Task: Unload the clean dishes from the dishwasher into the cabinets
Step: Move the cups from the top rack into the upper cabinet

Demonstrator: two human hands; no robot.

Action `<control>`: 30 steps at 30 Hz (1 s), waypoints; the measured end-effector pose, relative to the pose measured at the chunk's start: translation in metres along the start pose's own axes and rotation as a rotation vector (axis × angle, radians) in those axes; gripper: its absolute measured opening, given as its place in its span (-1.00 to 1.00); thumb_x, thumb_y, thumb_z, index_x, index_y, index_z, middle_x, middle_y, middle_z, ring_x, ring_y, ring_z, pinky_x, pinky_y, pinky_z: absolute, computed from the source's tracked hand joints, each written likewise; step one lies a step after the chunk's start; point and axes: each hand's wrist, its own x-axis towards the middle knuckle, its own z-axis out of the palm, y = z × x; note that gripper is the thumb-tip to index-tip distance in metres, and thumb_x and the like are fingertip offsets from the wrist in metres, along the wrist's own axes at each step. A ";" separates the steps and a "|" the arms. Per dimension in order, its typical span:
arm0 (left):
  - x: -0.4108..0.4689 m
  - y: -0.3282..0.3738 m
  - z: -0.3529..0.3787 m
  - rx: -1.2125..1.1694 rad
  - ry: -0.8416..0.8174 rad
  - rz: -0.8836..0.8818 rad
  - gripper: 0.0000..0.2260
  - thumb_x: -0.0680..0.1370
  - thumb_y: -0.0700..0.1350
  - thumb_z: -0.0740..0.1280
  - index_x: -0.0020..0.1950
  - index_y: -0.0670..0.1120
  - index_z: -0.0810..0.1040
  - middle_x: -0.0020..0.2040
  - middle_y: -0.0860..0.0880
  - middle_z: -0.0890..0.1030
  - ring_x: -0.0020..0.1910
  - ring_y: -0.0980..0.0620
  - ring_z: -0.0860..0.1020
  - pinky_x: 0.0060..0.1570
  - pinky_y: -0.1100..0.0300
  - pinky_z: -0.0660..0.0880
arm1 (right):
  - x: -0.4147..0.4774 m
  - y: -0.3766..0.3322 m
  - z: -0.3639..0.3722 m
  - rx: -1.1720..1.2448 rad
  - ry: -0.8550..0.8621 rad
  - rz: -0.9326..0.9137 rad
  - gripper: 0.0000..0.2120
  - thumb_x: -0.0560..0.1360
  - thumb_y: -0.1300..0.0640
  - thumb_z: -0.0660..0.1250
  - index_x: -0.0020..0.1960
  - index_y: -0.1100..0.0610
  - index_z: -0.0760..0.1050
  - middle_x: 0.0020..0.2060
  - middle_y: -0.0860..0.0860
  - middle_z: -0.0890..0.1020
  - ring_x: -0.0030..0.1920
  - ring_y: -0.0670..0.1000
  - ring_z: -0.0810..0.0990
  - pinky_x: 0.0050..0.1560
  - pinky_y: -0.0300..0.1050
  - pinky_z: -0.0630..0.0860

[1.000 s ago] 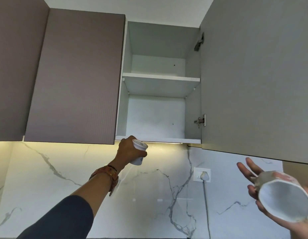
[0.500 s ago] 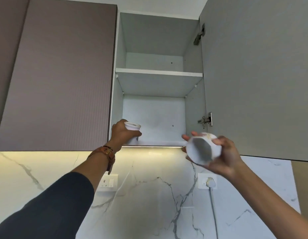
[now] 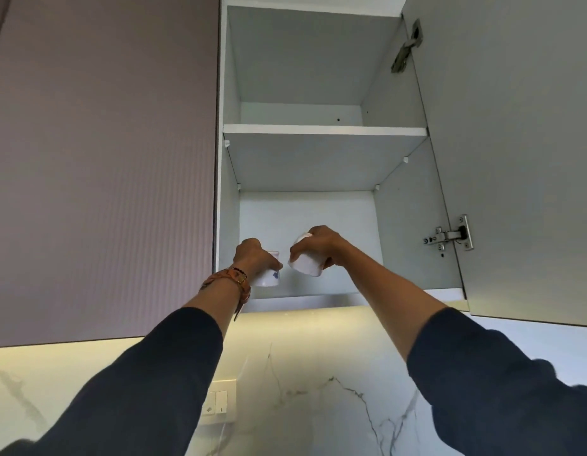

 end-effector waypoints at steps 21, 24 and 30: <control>0.052 -0.045 0.029 0.474 0.054 0.018 -0.38 0.37 0.08 0.48 0.27 -0.22 0.39 0.29 -0.23 0.37 0.25 -0.17 0.45 0.18 0.09 0.42 | 0.062 0.033 0.059 -0.251 -0.179 0.084 -0.44 0.33 0.09 0.52 0.23 0.24 0.43 0.02 0.11 0.51 -0.01 0.10 0.51 0.08 -0.04 0.53; 0.055 -0.049 0.031 0.492 0.036 0.003 -0.40 0.38 0.07 0.48 0.26 -0.24 0.39 0.29 -0.24 0.36 0.24 -0.18 0.46 0.17 0.09 0.43 | 0.065 0.034 0.063 -0.290 -0.149 0.057 -0.39 0.32 0.07 0.53 0.27 0.24 0.41 0.03 0.11 0.52 -0.02 0.10 0.53 0.13 -0.02 0.55; 0.044 -0.044 0.027 0.510 0.063 0.017 -0.48 0.45 0.06 0.41 0.24 -0.26 0.41 0.28 -0.24 0.34 0.18 -0.22 0.49 0.13 0.07 0.45 | 0.054 0.034 0.055 -0.355 -0.138 0.013 -0.26 0.42 -0.02 0.43 0.46 0.21 0.20 0.40 0.13 0.35 0.35 0.14 0.39 0.24 -0.02 0.41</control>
